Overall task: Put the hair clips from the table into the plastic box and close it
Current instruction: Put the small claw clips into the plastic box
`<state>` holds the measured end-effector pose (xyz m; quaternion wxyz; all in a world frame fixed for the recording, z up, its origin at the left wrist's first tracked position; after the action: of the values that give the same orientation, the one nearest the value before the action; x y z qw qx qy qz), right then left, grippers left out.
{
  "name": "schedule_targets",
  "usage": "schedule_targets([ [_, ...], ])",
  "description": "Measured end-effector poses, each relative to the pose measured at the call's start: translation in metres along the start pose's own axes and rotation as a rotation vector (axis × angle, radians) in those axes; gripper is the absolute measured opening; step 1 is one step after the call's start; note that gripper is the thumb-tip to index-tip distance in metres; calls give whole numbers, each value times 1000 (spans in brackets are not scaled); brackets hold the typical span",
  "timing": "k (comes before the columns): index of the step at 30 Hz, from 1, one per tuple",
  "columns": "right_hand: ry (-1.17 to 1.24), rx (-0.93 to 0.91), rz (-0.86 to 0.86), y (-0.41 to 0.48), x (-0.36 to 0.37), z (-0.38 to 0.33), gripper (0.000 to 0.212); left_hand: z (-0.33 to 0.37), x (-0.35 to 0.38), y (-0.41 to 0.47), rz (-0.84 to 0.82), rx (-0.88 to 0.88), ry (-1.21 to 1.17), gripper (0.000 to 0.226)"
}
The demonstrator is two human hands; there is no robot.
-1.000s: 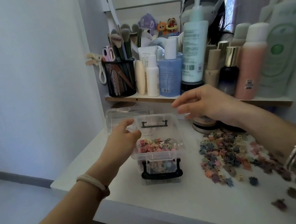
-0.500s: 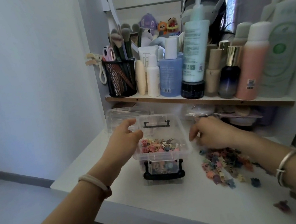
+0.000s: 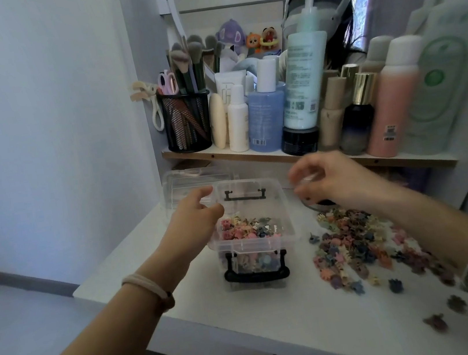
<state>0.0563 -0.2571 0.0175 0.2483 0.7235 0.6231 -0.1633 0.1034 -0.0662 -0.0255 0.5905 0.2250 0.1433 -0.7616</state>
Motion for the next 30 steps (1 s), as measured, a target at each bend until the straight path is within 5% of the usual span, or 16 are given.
schedule_targets([
  [4, -550, 126, -297, -8, 23, 42, 23, 0, 0, 0, -2, -3, -2, 47],
  [13, -646, 38, -239, -6, 33, 40, 26, 2, 0, -1, 8, 9, -8, 47],
  [17, -304, -115, 98, 2, 3, -5, 18, 1, 1, -1, 2, 5, -2, 48],
  [20, 108, -152, 26, 2, 1, -38, 12, 3, 3, -1, -3, 7, -8, 47],
  [22, 151, -136, -33, 1, 0, -43, 15, 4, 4, -2, -8, 10, -11, 47],
  [25, -61, -33, -69, -6, -5, -21, 21, 5, 4, -1, -8, 19, -25, 47],
  [30, -566, 106, -379, -27, 25, 33, 22, 7, 7, 0, -2, 24, -27, 48],
])
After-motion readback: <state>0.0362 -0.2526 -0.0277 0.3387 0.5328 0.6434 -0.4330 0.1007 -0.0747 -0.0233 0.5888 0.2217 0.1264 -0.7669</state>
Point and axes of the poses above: each hand's wrist, its own y-axis towards the middle knuckle, its own x-axis out of the palm, z = x × y, the point moved 7 cm from there along y, towards the middle knuckle, and after that the axes turned 10 degrees about y, right-handed, at the moved point
